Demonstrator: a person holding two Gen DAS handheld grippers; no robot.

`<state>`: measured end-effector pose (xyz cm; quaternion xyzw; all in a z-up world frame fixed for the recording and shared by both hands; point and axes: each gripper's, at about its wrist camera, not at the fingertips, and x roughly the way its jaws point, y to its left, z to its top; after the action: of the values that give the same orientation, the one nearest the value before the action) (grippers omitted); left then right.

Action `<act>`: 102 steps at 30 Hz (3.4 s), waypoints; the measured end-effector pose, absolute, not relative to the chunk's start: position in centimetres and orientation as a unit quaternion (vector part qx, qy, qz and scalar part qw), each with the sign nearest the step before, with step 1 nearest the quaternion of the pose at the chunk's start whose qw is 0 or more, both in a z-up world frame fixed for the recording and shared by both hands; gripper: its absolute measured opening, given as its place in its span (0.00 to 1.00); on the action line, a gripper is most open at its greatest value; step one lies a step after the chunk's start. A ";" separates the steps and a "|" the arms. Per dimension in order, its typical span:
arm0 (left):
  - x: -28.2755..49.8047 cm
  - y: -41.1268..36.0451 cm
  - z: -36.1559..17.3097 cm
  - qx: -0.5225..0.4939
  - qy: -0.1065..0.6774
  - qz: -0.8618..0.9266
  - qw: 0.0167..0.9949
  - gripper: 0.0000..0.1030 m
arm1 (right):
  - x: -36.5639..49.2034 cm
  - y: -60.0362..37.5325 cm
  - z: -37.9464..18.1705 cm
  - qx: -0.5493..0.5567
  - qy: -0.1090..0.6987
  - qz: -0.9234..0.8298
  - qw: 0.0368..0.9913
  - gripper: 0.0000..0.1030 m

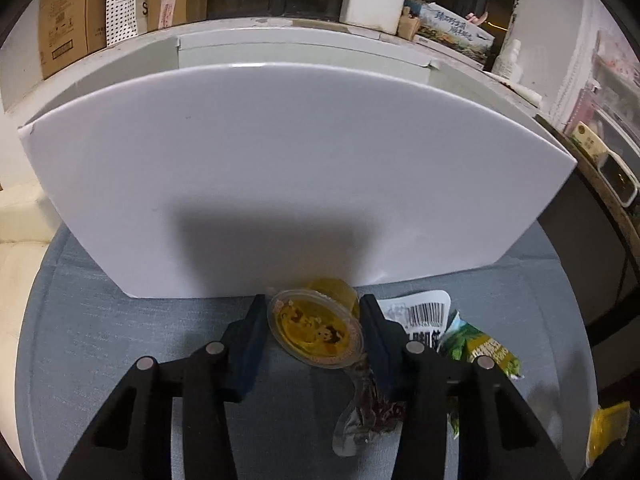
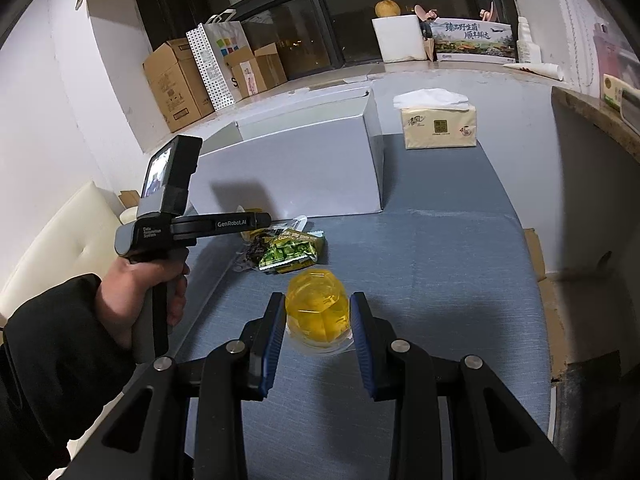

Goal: Organize snacks
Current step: 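Grasp another cartoon-lid jelly cup with the left gripper, then carry both jelly cups over the white box, then open both grippers to drop the jelly cups into the box, then grasp the green garlic-flavour pea packet with the right gripper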

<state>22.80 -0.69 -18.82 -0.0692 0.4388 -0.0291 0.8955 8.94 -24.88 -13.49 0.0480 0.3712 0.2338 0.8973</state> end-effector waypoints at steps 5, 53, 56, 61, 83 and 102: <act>20.5 -0.5 -17.5 -0.076 0.422 -0.054 0.902 0.49 | 8.9 -24.4 -13.4 0.045 0.371 0.236 0.897 0.34; 27.5 7.1 -8.1 -0.061 0.370 -0.054 0.925 1.00 | 29.1 -16.3 -5.3 0.040 0.347 0.227 0.909 0.96; 26.9 7.1 -7.8 -0.067 0.370 -0.055 0.925 1.00 | 28.1 -16.5 -4.3 0.041 0.339 0.237 0.910 1.00; 24.7 6.6 -6.3 -0.062 0.355 -0.057 0.931 1.00 | 26.2 -16.4 -3.6 0.027 0.337 0.234 0.912 1.00; 5.4 3.0 -10.9 -0.086 0.369 -0.071 0.923 1.00 | 10.3 -19.5 -13.8 0.047 0.386 0.251 0.886 1.00; 3.4 5.4 -12.4 -0.109 0.378 -0.050 0.918 1.00 | 19.6 -15.9 -19.1 0.049 0.436 0.216 0.872 0.68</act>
<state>3.44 5.36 -12.45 -0.1091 0.3785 -0.0497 0.9178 19.56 -15.93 -19.06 0.0489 0.4360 0.2162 0.8722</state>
